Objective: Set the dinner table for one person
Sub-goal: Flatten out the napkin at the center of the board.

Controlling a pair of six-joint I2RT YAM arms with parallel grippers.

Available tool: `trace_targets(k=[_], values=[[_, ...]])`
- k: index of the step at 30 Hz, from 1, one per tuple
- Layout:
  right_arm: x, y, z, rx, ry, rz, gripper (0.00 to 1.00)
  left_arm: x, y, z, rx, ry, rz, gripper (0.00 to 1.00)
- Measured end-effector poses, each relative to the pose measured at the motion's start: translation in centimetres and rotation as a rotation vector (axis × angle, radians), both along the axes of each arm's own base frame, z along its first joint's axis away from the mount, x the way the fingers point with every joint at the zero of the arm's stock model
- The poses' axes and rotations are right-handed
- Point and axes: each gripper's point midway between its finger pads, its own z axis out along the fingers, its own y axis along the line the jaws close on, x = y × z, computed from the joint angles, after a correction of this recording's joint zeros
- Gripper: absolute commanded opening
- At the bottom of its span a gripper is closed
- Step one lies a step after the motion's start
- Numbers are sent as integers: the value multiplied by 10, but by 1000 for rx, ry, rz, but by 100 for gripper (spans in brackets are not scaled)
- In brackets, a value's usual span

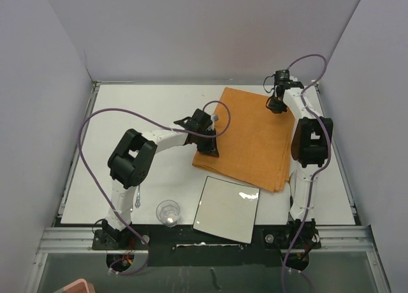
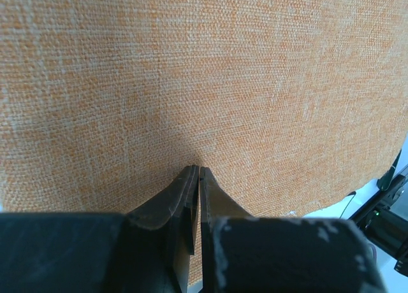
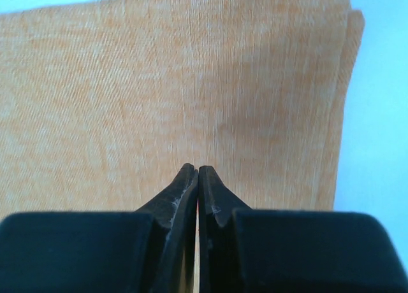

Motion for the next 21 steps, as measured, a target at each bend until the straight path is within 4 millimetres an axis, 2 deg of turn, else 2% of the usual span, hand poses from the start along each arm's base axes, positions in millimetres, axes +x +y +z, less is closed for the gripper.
trace_targets(k=[3,7,13,21], values=[[12,-8,-17,-13,15,11,0,1,1,0,-1,2,3,4],[-4,-6,-52,-16,96,23,0,2,2,0,-3,4,8,4],[-19,-2,-54,9,85,-19,0,9,10,0,-3,8,28,4],[-58,-1,-55,28,103,-61,0,23,23,-7,-12,45,69,3]])
